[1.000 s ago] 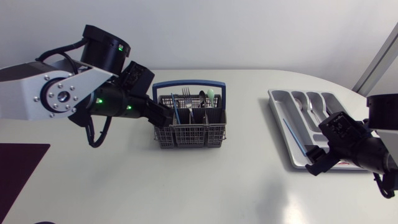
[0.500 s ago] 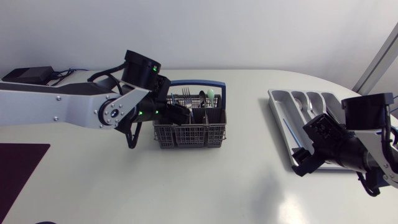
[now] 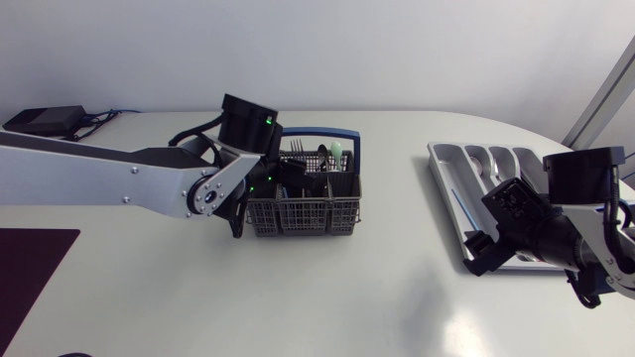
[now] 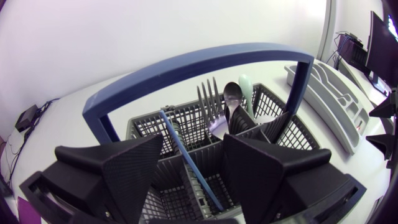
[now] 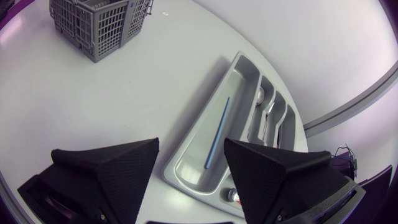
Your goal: Unload the cutlery basket into the drawer organizer.
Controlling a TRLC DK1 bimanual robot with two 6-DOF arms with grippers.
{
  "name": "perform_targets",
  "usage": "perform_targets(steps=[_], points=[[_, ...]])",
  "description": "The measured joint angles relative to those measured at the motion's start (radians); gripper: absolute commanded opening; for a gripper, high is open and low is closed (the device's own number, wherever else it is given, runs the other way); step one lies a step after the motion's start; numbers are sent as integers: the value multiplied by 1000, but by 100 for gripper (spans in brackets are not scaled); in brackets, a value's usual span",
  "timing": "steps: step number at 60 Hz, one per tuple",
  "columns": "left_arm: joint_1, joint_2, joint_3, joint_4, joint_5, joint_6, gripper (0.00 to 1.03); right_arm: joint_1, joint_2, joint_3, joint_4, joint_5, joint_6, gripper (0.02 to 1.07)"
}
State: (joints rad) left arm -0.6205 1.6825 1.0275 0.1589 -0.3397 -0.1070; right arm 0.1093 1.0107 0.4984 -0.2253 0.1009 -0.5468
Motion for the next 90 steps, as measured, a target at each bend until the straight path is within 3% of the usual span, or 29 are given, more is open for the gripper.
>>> perform_targets(steps=[25,30,37,58,90], points=[[-6,35,0,24,-56,-17,59,-26,0,-5,20,-3,-15,78],[-6,45,0,32,-59,-18,48,-26,0,-9,21,-3,-15,78],[-3,53,0,40,-63,-25,41,-26,0,-10,21,-3,-16,78],[18,70,2,61,-61,-46,25,-26,0,-14,24,-3,-23,78],[23,110,48,67,-14,-74,21,-26,0,-27,39,-3,-30,78]])
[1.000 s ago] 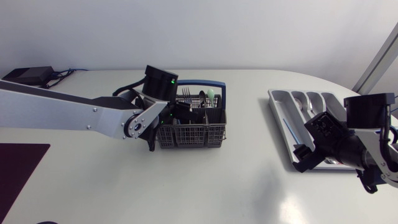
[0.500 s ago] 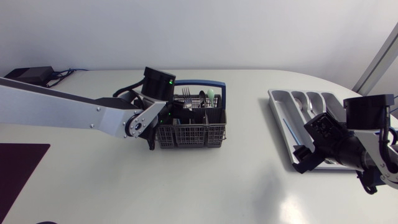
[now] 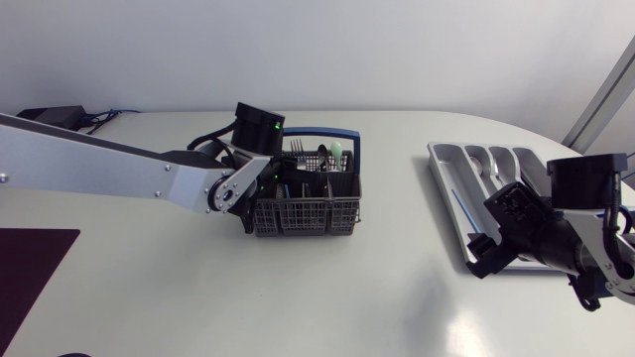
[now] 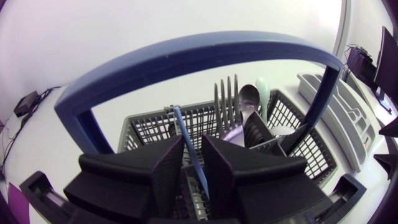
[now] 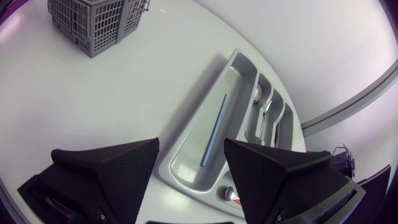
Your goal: Unload the cutlery basket into the drawer organizer.
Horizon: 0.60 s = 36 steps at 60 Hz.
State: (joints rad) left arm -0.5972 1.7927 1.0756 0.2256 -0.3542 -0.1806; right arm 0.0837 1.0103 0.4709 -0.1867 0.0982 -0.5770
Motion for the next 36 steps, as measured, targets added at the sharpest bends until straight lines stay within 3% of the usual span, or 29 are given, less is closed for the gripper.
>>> perform_targets(steps=[12,36], points=[[2,15,5,1,9,-3,6,0,0,0,3,0,0,78],[6,15,12,12,40,-10,4,0,-6,-2,4,3,0,78]])
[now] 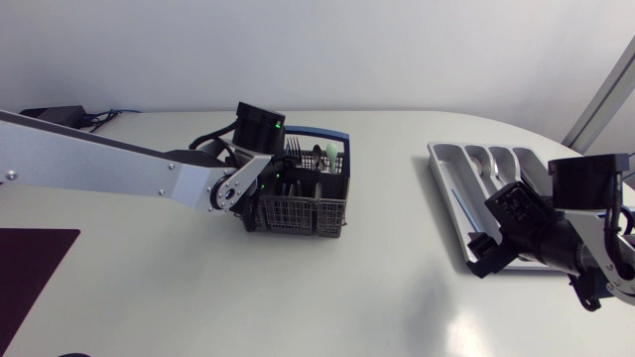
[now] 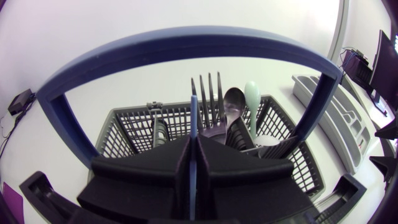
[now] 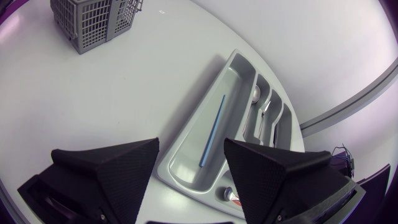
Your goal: Unload the cutlery basket into the drawer organizer.
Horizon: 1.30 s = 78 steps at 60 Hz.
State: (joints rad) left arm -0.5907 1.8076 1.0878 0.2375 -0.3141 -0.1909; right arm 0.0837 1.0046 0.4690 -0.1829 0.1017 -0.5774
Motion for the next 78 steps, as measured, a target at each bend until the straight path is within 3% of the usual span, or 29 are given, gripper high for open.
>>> perform_targets(steps=[11,30,40,52,66,72,78], points=[[0,-12,-16,10,3,0,4,0,0,0,0,0,0,78],[-4,-127,-164,119,3,12,4,0,-17,-22,-1,0,-7,78],[-58,-231,-280,251,-2,94,4,0,-37,-26,-2,0,-7,78],[-132,-322,-302,288,-2,163,4,8,-59,-26,-20,10,-7,78],[-109,-431,-261,241,4,203,4,13,-76,-26,-31,12,-7,78],[-89,-476,-204,156,52,199,4,24,-93,-26,-52,10,-6,78],[-58,-491,-119,36,157,160,4,51,-120,-16,-88,-3,5,78]])
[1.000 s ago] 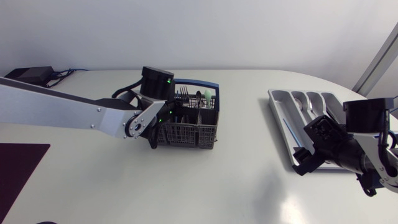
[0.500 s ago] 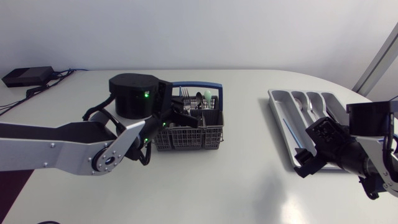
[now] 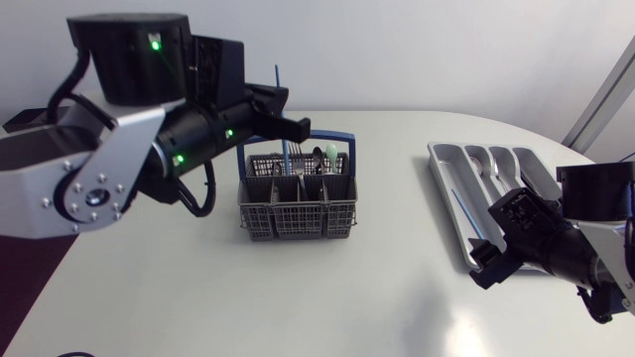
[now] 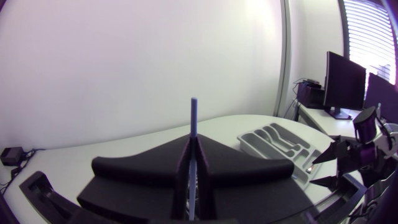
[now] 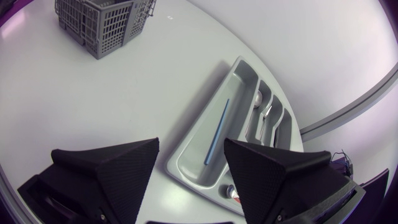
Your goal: Unload the cutlery basket into the drawer organizer.
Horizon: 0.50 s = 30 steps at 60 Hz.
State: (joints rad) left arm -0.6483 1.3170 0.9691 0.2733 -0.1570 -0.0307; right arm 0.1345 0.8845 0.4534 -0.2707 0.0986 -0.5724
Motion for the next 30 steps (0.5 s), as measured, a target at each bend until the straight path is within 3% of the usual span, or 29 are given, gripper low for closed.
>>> perform_targets(steps=[13,30], points=[[59,23,142,-208,302,-124,4,42,-71,108,-107,-115,81,78],[63,166,232,-280,597,-217,4,138,-84,222,-157,-322,233,78]])
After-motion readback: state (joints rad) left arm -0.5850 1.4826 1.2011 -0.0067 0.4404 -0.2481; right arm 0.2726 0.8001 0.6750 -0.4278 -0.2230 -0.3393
